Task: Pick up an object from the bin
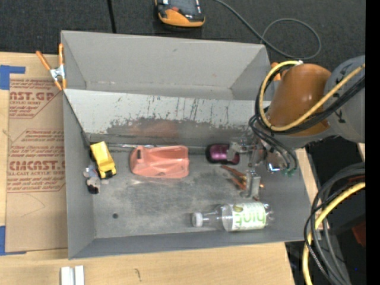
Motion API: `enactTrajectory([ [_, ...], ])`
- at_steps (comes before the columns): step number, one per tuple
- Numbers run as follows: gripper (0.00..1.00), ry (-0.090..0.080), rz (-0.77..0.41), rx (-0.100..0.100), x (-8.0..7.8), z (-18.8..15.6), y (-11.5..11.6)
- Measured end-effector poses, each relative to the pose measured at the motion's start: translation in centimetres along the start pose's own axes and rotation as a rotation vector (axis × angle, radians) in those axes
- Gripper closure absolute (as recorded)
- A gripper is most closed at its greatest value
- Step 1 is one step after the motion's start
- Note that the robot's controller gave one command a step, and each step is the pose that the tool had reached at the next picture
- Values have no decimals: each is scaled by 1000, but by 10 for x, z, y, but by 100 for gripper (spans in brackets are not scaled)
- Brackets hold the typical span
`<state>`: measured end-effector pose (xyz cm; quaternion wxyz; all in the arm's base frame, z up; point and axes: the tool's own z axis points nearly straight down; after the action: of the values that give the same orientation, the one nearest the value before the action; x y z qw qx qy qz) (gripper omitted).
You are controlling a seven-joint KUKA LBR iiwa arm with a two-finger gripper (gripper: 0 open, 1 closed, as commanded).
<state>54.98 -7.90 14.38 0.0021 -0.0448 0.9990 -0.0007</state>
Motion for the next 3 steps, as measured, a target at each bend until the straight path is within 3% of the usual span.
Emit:
enactTrajectory([
  [1, 0, 4, 41, -3, 28, -2, -20],
  [2, 0, 5, 23, -1, 51, -33, -13],
  [3, 0, -4, -16, 0, 52, 14, -14],
])
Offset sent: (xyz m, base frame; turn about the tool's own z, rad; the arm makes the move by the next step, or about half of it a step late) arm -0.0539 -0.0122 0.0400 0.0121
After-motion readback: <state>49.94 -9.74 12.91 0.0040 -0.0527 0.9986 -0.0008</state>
